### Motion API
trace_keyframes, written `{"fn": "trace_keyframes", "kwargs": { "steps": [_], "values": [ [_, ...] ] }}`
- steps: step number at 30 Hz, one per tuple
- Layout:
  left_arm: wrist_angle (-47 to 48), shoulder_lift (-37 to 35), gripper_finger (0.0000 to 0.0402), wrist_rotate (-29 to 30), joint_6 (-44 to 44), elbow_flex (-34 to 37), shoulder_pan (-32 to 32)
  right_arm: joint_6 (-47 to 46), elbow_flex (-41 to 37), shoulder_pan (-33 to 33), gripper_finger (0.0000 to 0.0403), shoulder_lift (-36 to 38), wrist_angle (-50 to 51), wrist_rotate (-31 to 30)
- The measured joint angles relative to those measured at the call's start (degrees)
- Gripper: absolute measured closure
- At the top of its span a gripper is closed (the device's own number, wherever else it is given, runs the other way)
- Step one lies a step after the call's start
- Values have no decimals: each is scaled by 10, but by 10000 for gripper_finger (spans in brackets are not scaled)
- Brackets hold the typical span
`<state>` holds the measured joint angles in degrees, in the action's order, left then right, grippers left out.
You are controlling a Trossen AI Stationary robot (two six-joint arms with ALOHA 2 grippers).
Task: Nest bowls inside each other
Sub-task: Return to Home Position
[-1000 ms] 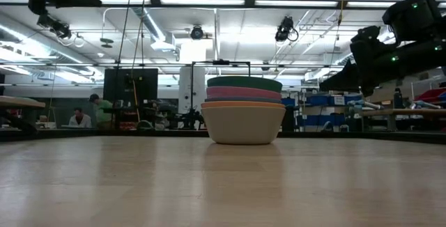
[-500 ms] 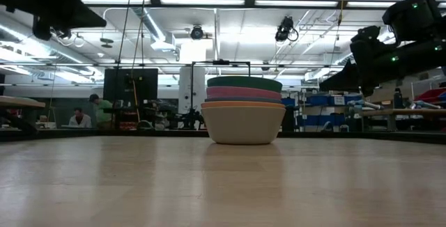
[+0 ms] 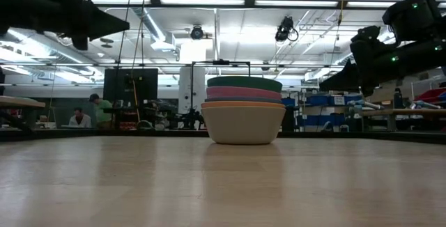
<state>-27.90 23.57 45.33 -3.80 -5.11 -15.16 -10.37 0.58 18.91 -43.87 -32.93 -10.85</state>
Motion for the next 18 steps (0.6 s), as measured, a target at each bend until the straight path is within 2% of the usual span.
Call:
{"fn": "trace_keyframes", "kwargs": {
  "steps": [2, 8, 18],
  "values": [
    [-18, 0, 391, -32, -8, 7, 25, 0, 0, 0, 403, 0, 0, 0],
    [-50, 0, 391, -72, -9, 35, 72, 0, 0, 0, 403, 0, 0, 0],
    [-36, 0, 391, -97, -9, 46, 108, 0, 0, 0, 403, 0, 0, 0]
  ]
}}
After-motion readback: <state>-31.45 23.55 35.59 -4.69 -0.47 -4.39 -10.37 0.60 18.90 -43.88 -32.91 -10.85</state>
